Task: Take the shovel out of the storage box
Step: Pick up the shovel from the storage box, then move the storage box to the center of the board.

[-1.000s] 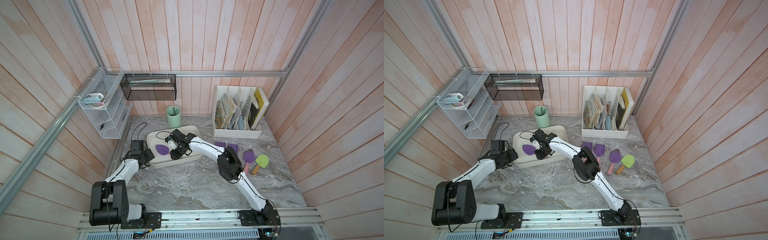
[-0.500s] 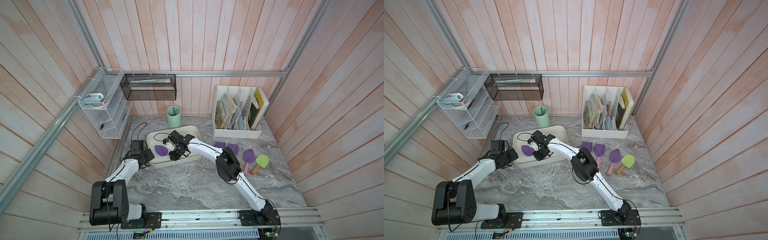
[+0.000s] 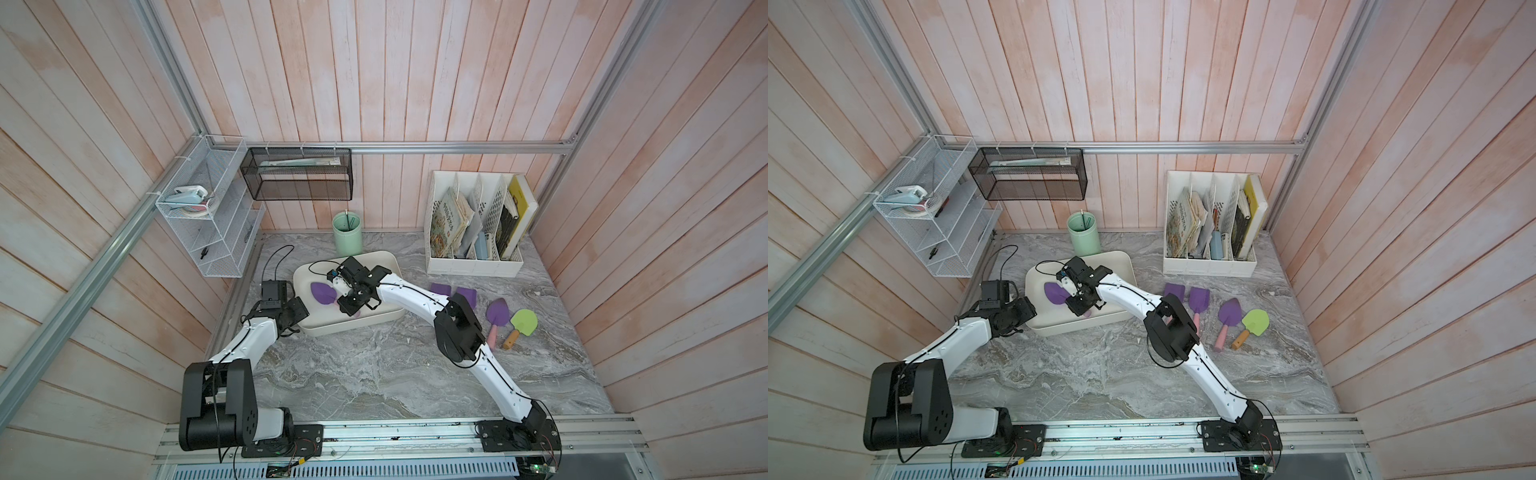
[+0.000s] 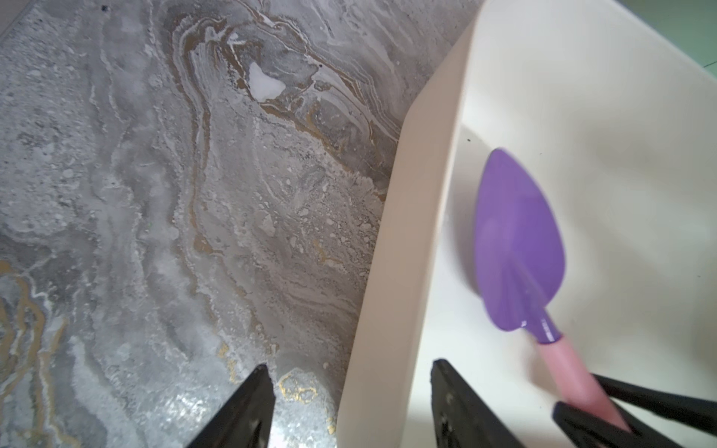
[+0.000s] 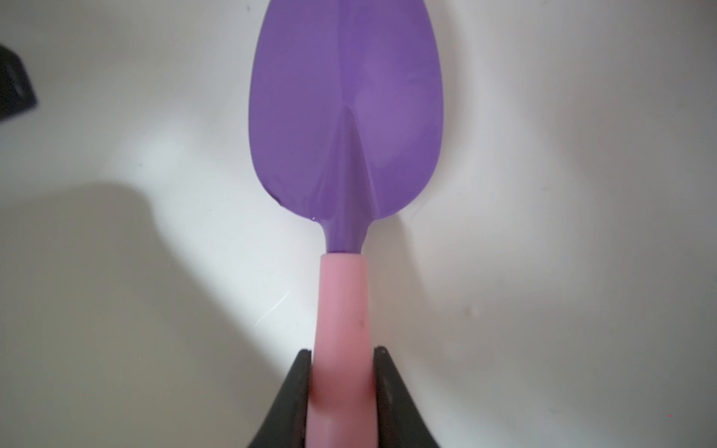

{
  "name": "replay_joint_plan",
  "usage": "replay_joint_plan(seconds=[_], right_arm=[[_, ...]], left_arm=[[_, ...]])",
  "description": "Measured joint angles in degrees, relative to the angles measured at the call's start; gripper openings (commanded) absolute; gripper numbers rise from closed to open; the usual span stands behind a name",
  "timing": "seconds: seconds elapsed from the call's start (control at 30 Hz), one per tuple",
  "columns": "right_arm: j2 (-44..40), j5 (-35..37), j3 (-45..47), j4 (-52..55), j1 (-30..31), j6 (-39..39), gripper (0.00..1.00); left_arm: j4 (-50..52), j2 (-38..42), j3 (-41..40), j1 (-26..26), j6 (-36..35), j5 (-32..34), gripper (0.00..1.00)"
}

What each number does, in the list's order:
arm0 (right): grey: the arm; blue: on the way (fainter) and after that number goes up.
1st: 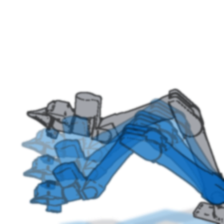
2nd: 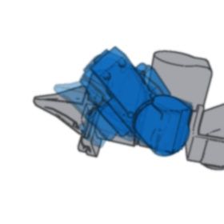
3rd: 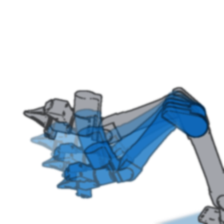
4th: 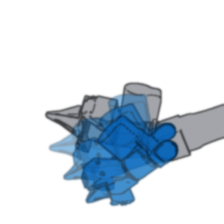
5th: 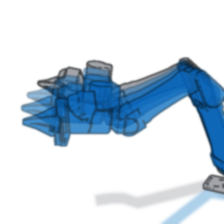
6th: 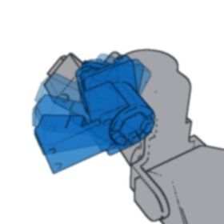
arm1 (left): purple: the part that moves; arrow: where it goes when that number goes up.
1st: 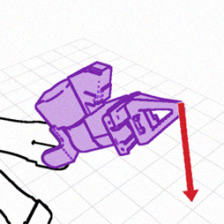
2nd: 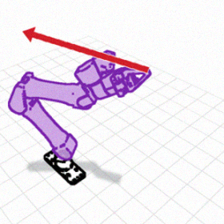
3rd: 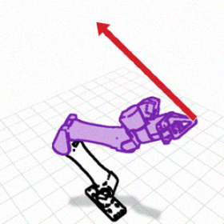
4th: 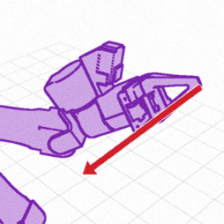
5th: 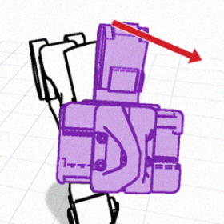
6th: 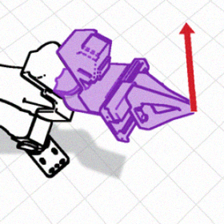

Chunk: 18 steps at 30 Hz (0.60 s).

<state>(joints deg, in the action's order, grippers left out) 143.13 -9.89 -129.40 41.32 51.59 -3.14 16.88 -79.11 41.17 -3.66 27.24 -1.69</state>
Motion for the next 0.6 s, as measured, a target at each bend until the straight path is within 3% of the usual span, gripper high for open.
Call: replay_joint_plan(seconds=[0.23, 0.47, 0.6], right_arm=[[-15.41, 4.37, 8.26, -5.03, -5.07, -2.60, 0.00], [-37.35, 8.46, 33.83, -13.55, -12.15, -7.78, 0.00], [-45.62, 9.86, 48.81, -16.04, -17.42, -11.80, 0.00]], left_arm=[[-0.76, -0.02, 0.00, -0.09, 0.44, 0.04, 0.73], [-2.19, -0.31, 0.00, -0.11, 0.87, -0.17, 0.74], [-2.82, -1.53, 0.00, -0.22, 0.87, -0.74, 0.74]])
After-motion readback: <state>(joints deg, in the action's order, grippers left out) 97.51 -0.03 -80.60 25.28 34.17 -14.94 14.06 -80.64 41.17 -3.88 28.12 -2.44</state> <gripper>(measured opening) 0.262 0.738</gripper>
